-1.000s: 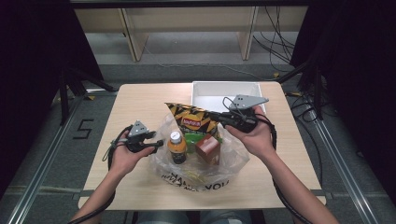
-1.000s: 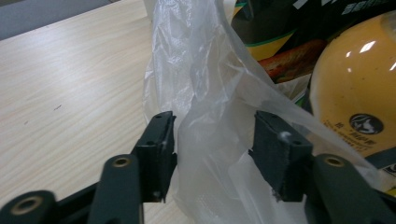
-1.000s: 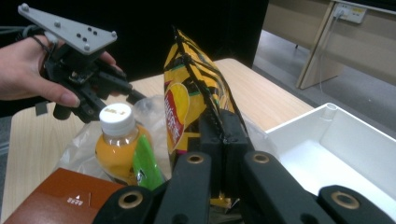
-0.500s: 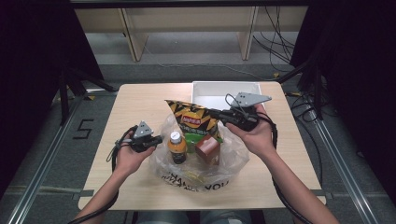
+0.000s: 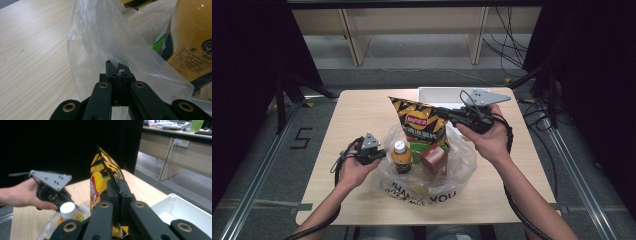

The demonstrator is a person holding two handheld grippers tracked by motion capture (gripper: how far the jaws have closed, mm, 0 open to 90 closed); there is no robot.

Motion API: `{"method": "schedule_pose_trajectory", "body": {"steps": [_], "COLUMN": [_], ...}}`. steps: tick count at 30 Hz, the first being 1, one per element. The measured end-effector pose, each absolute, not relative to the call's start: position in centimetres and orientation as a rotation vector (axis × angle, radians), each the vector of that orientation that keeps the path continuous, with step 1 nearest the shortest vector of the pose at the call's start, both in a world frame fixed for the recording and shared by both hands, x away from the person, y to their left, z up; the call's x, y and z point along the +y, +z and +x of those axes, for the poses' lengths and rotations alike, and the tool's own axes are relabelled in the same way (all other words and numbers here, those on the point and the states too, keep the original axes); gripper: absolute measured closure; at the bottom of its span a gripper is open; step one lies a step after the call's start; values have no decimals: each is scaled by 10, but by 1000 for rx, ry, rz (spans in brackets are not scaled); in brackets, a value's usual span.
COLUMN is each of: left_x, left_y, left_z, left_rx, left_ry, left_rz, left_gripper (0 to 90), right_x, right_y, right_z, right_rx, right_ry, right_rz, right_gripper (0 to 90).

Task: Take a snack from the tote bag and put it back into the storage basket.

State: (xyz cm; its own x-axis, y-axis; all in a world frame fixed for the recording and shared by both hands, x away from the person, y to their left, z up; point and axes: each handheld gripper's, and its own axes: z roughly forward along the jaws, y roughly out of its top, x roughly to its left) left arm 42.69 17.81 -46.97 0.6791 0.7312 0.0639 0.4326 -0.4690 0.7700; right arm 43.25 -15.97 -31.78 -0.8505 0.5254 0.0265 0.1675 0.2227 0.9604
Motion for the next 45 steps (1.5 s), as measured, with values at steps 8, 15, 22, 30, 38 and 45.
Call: {"method": "schedule_pose_trajectory", "body": {"steps": [8, 15, 22, 30, 38, 45], "left_x": [174, 173, 173, 173, 173, 172], "left_y": [-466, -469, -470, -470, -470, -471], "left_z": [427, 427, 427, 427, 427, 427], "left_rx": [873, 869, 868, 864, 867, 865], "left_ry": [533, 537, 537, 537, 539, 539], "left_rz": [2114, 2131, 2132, 2134, 2134, 2132], "left_gripper": [893, 892, 891, 890, 888, 886], "right_x": [-160, -160, -163, -167, -171, -173], "right_y": [-313, -303, -294, -281, -270, -263], "right_z": [434, 434, 433, 433, 433, 432], "right_rx": [2160, 2119, 2081, 2045, 2000, 1973], "right_ry": [1705, 1756, 1779, 1825, 1844, 1862], "right_rz": [650, 656, 657, 648, 644, 655], "right_gripper": [900, 900, 900, 900, 900, 900]}}
